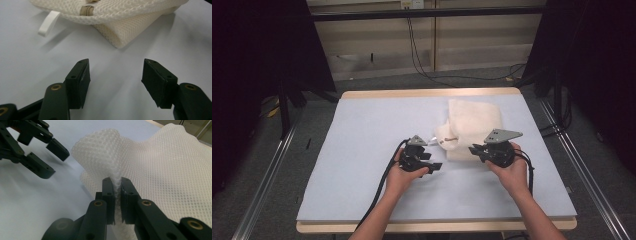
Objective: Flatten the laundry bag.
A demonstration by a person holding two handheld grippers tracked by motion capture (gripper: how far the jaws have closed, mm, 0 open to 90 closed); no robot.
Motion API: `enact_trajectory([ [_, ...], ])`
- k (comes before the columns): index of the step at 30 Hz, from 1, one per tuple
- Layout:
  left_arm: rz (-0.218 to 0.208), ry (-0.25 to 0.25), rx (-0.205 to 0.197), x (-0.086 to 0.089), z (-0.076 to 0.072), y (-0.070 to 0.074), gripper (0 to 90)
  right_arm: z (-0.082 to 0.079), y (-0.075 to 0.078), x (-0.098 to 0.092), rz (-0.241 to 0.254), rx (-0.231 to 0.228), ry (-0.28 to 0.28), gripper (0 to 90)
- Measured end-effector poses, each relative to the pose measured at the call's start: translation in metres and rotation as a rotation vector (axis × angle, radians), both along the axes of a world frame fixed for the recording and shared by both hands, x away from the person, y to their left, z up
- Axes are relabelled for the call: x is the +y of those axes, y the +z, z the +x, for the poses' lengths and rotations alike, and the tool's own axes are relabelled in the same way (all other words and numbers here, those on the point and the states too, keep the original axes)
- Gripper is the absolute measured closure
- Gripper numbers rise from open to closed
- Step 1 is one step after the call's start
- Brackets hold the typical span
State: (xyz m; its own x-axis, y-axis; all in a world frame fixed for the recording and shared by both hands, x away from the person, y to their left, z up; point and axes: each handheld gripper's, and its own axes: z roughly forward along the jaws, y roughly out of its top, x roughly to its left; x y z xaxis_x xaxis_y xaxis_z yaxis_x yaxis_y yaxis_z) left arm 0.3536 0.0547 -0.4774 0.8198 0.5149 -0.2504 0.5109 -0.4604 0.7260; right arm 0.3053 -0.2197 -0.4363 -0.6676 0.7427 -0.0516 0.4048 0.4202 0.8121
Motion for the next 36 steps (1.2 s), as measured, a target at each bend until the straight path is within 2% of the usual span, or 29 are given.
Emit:
enact_trajectory([
  [2,-0.012,-0.004,0.009,-0.006,0.003,-0.002,41.7,0.000,-0.001,0.000,0.000,0.005,0.005,83.1],
  [4,-0.020,-0.012,0.000,-0.011,0.005,-0.004,41.6,0.000,-0.001,0.000,-0.003,0.007,0.002,83.1],
  [6,-0.004,-0.011,-0.011,-0.015,0.008,-0.006,41.5,0.000,-0.002,0.000,0.001,0.009,0.004,83.0],
  [8,0.002,-0.003,-0.013,-0.017,0.010,-0.006,45.2,0.000,-0.002,0.000,0.001,0.009,0.004,83.0],
  [11,-0.033,0.012,-0.022,-0.021,0.013,-0.009,48.9,0.000,-0.003,0.000,0.001,0.009,0.010,83.0],
  [13,-0.030,0.013,-0.032,-0.024,0.013,-0.009,51.5,0.000,-0.003,0.001,-0.003,0.011,0.013,82.9],
  [14,-0.018,0.013,-0.025,-0.026,0.013,-0.008,56.5,0.001,-0.003,0.001,-0.004,0.010,0.012,82.9],
  [15,-0.007,0.008,-0.032,-0.027,0.013,-0.009,56.5,0.000,-0.003,0.001,-0.006,0.008,0.011,82.9],
  [17,-0.012,-0.008,-0.024,-0.030,0.014,-0.010,60.9,0.000,-0.003,0.001,-0.006,0.010,0.011,82.8],
  [18,-0.027,-0.006,-0.028,-0.032,0.013,-0.010,66.8,0.000,-0.003,0.002,-0.013,0.006,0.010,82.9],
  [20,-0.014,-0.006,-0.031,-0.036,0.012,-0.008,69.1,0.000,-0.003,0.002,-0.016,0.005,0.010,82.8],
  [22,-0.005,-0.012,-0.029,-0.037,0.013,-0.007,76.4,0.000,-0.002,0.002,-0.015,0.006,0.009,82.8],
  [23,-0.004,-0.009,-0.023,-0.037,0.013,-0.007,80.5,0.000,-0.002,0.001,-0.009,0.008,0.008,82.8],
  [27,-0.014,0.016,-0.020,-0.035,0.013,-0.005,84.5,0.000,-0.001,-0.001,-0.004,0.003,0.000,83.0],
  [32,0.044,0.069,-0.041,-0.022,0.017,0.000,85.6,-0.002,0.003,-0.009,0.005,-0.014,-0.021,83.7],
  [33,0.068,0.070,-0.053,-0.018,0.018,0.002,85.7,-0.002,0.003,-0.011,0.009,-0.013,-0.024,83.8],
  [36,0.074,0.099,-0.058,-0.007,0.020,0.002,85.8,-0.004,0.002,-0.018,0.013,-0.013,-0.041,84.2],
])
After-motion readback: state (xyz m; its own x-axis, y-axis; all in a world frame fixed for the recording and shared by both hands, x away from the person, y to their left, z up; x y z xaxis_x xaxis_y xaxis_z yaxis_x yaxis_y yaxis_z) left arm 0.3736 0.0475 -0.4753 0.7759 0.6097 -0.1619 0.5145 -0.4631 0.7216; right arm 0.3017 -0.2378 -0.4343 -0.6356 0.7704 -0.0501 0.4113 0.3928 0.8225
